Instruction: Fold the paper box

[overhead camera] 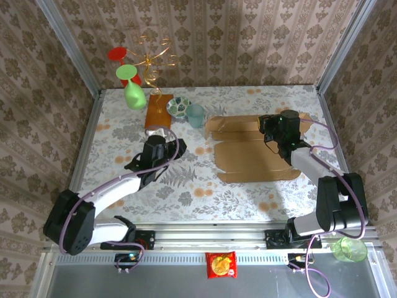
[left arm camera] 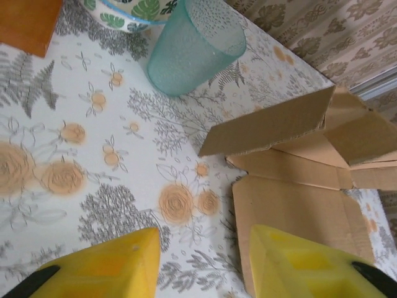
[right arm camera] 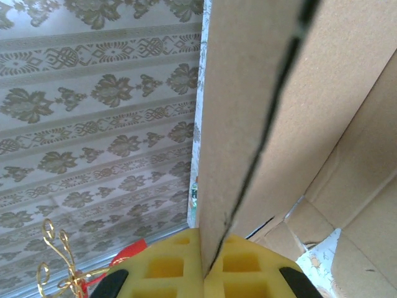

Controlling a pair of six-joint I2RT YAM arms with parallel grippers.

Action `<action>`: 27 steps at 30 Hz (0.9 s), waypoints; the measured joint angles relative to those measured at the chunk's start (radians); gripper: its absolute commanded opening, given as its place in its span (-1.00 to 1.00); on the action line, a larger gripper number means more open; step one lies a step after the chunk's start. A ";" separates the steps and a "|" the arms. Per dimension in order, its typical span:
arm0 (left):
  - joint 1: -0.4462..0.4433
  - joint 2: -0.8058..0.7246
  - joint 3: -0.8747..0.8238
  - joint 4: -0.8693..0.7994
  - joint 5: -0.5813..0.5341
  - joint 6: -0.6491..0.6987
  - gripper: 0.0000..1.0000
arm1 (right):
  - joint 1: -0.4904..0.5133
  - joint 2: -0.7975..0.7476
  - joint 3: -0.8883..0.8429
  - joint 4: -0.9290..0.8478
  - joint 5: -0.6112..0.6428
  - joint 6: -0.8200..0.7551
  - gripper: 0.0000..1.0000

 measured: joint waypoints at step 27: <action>0.047 0.577 0.523 -0.077 0.379 0.476 -0.31 | -0.081 0.169 0.373 -0.472 -0.206 -0.275 -1.00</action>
